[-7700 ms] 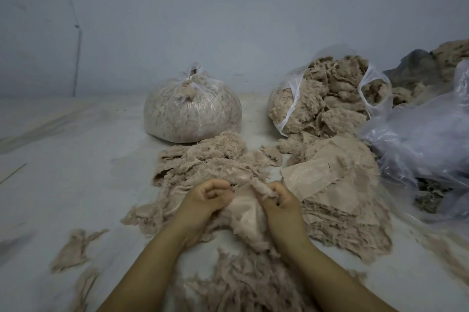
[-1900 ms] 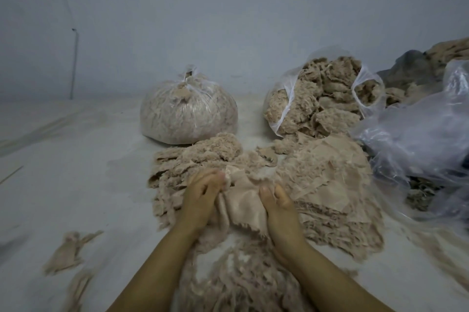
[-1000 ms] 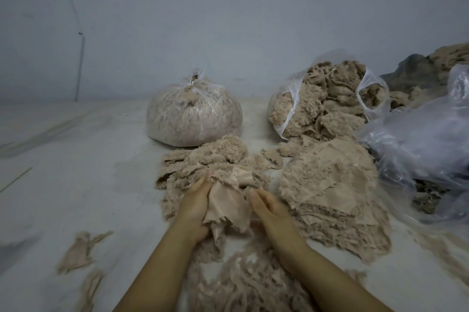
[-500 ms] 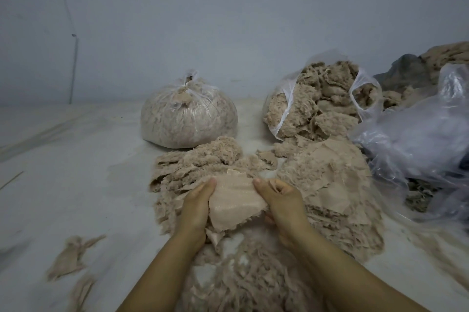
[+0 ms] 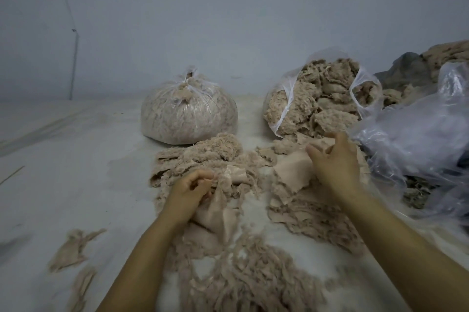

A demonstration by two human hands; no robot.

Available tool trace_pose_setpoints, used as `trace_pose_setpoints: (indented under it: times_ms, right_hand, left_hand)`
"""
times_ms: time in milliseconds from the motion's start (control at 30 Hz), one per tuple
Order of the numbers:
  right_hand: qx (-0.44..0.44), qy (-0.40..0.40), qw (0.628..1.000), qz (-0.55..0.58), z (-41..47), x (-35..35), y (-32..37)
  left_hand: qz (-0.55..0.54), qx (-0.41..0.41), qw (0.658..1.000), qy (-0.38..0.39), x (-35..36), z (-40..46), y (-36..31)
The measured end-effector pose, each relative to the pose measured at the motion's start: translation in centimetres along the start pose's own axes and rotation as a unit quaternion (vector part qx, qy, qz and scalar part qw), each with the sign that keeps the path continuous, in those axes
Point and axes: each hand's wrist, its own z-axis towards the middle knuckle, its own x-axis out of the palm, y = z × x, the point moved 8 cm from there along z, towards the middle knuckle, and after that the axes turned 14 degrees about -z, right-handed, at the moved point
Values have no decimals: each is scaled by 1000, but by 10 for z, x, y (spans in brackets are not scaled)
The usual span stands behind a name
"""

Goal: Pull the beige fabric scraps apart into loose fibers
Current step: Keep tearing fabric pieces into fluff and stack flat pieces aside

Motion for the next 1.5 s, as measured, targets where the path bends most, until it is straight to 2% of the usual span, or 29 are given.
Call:
trace_pose_setpoints:
  times_ms: [67, 100, 200, 267, 333, 367, 467, 533, 600, 667, 767, 833, 900, 967, 1033, 1133, 1167, 1200, 1300, 1400, 1500]
  right_hand:
    - [-85, -21, 996, 7, -21, -1, 24]
    - [-121, 25, 992, 21, -36, 12, 35]
    - [-155, 280, 947, 8, -95, 74, 55]
    - [-161, 338, 923, -87, -119, 103, 53]
    - [-179, 324, 912, -175, -125, 118, 52]
    - [-192, 315, 914, -167, -125, 121, 55]
    - [-237, 280, 930, -41, -123, 119, 69]
    - [-249, 253, 933, 52, -121, 111, 77]
    - [-219, 249, 935, 128, -118, 106, 77]
    - [-156, 267, 933, 184, -112, 106, 68]
    - [-61, 308, 915, 252, -108, 111, 50]
    - [-24, 321, 904, 281, -107, 110, 41]
    - [-2, 318, 898, 304, -105, 106, 33]
    - [-8, 309, 900, 307, -102, 100, 31]
    - [-29, 305, 904, 299, -100, 96, 34]
    - [-54, 315, 903, 288, -104, 95, 45]
    - [-56, 313, 906, 279, -105, 95, 46]
    - [-50, 315, 904, 284, -107, 95, 46]
    - [-26, 364, 867, 340, -118, 98, 48]
    - [-66, 392, 874, 281, -123, 100, 45]
    - [-67, 466, 845, 252, -131, 103, 34]
  left_hand:
    - [37, -47, 996, 69, 2, -3, 8]
    - [78, -68, 988, 111, 6, -6, 13]
    - [244, -43, 948, 202, 17, -13, 23]
    - [303, -8, 931, 205, 19, -14, 23]
    - [280, 11, 943, 178, 18, -12, 21]
    - [243, 17, 957, 157, 16, -11, 19]
    - [121, 16, 986, 117, 12, -9, 11]
    - [72, -13, 986, 149, 20, -11, 14]
    - [79, -16, 981, 176, 30, -14, 16]
    - [89, 7, 985, 149, 32, -13, 15]
    - [68, 11, 997, 40, 11, -5, 17]
    - [34, 1, 998, -45, -8, 1, 20]
    - [49, 15, 995, -90, -20, 3, 18]
    - [102, 46, 992, -60, -14, 0, 8]
    - [102, 71, 992, 19, 7, -6, 0]
    - [111, 46, 984, 133, 43, -17, 4]
    - [115, 51, 982, 140, 48, -18, 6]
    - [113, 59, 984, 122, 46, -17, 5]
    - [71, 58, 994, 58, 29, -12, 2]
    - [40, 38, 998, 36, 20, -9, 6]
    - [-85, -25, 996, -20, 6, -6, 13]
